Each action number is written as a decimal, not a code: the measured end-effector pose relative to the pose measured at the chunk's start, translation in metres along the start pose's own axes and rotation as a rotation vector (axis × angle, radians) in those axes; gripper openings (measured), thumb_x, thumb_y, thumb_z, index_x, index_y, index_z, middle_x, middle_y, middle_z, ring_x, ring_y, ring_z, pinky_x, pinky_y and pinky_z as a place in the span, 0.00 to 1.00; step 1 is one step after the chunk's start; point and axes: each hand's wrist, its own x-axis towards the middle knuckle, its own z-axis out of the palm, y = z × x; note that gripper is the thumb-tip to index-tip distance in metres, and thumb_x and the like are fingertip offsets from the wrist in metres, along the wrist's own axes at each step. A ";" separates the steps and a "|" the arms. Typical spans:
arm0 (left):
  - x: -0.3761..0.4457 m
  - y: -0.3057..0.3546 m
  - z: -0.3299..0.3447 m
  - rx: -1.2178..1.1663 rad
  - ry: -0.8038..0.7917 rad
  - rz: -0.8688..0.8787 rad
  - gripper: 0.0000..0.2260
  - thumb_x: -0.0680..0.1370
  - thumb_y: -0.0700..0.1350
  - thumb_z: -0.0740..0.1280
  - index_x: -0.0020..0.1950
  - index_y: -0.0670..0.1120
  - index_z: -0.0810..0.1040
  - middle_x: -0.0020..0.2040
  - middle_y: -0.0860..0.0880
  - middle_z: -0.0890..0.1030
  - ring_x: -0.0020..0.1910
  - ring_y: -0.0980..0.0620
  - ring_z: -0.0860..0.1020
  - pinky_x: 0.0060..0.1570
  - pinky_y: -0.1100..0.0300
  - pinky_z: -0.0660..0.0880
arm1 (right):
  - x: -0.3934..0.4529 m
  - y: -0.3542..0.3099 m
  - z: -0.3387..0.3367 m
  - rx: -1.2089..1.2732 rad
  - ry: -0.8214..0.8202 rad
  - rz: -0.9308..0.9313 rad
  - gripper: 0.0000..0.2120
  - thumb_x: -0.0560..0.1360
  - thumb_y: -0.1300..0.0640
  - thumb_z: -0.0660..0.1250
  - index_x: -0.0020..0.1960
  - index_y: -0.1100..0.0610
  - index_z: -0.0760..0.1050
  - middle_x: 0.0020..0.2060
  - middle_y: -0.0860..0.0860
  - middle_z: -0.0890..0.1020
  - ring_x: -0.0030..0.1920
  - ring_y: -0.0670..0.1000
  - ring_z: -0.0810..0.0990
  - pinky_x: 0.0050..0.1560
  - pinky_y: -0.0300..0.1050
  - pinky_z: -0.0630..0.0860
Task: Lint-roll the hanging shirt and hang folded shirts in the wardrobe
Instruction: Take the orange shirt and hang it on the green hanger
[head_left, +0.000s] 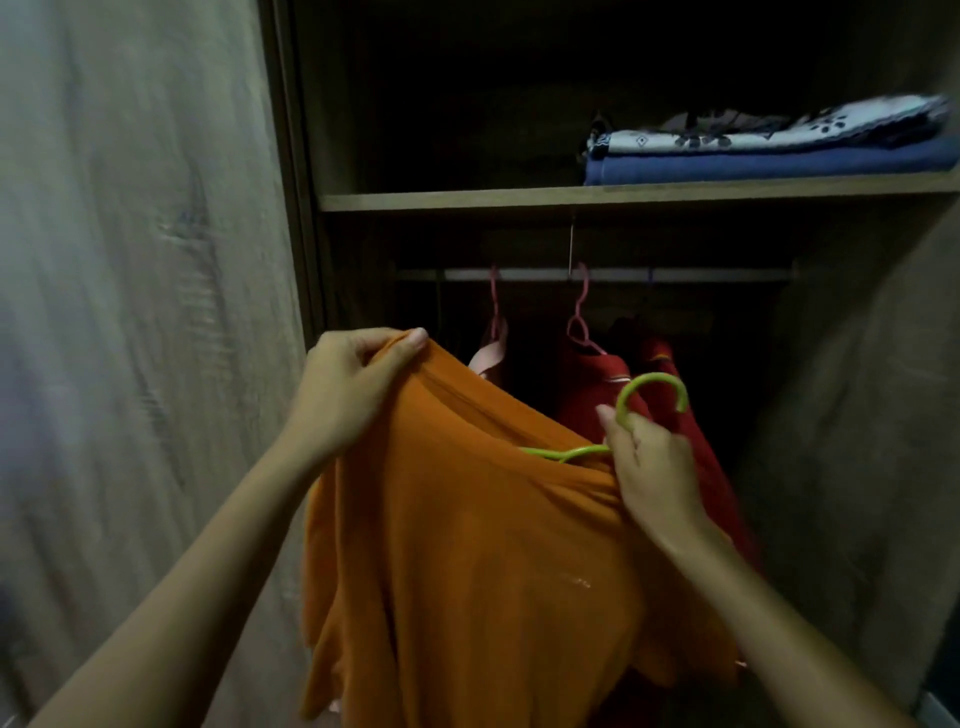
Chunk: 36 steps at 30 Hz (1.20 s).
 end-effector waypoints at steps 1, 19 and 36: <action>0.000 0.006 0.004 0.032 -0.021 0.037 0.08 0.79 0.55 0.60 0.47 0.57 0.78 0.40 0.58 0.80 0.39 0.65 0.79 0.38 0.70 0.73 | 0.001 -0.009 0.002 -0.029 -0.056 -0.027 0.15 0.80 0.50 0.59 0.35 0.49 0.72 0.22 0.46 0.70 0.22 0.46 0.70 0.24 0.35 0.60; -0.001 0.029 0.047 0.284 -0.164 0.274 0.12 0.77 0.53 0.64 0.47 0.48 0.84 0.40 0.50 0.83 0.38 0.59 0.79 0.39 0.58 0.79 | 0.027 -0.071 -0.006 -0.218 -0.311 -0.095 0.19 0.80 0.46 0.59 0.33 0.52 0.71 0.28 0.50 0.75 0.30 0.51 0.75 0.29 0.47 0.64; -0.021 0.040 0.036 0.070 -0.859 0.046 0.18 0.76 0.60 0.58 0.53 0.50 0.79 0.49 0.52 0.82 0.47 0.57 0.81 0.54 0.54 0.78 | 0.038 -0.050 -0.071 -0.222 -0.119 -0.004 0.22 0.80 0.46 0.58 0.30 0.54 0.68 0.23 0.48 0.70 0.25 0.47 0.69 0.29 0.43 0.63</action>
